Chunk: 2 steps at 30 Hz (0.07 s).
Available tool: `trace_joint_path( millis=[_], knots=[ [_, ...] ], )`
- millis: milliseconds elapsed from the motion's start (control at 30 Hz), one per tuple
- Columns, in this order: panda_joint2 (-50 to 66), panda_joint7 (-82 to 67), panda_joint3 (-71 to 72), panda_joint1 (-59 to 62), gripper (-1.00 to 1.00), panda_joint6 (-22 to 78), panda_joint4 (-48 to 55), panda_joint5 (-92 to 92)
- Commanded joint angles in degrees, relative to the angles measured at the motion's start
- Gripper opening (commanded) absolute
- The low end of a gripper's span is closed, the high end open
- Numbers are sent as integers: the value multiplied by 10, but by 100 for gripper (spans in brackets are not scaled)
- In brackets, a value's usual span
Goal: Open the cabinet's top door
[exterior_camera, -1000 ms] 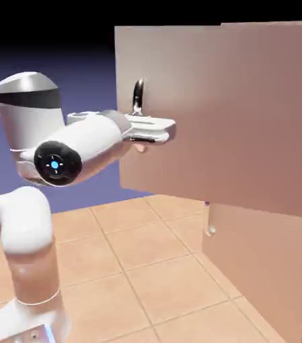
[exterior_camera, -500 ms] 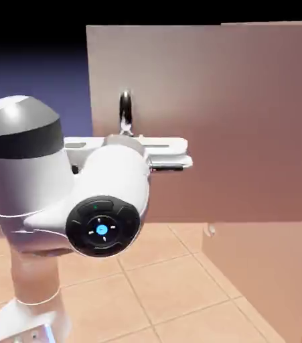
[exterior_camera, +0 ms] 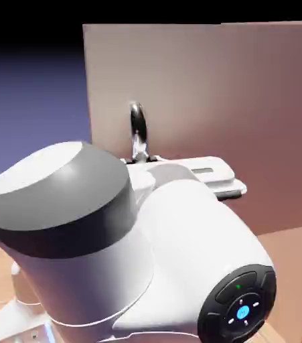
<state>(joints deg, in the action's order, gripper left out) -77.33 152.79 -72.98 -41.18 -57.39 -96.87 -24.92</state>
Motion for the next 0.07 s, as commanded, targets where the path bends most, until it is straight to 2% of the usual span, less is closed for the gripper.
trace_joint_path(
  millis=[0, 33],
  knots=[
    [-1, 6, -4, -16, -100, 15, 21, 0],
    [-2, 11, -7, -30, -100, 28, 40, 0]
  ],
)
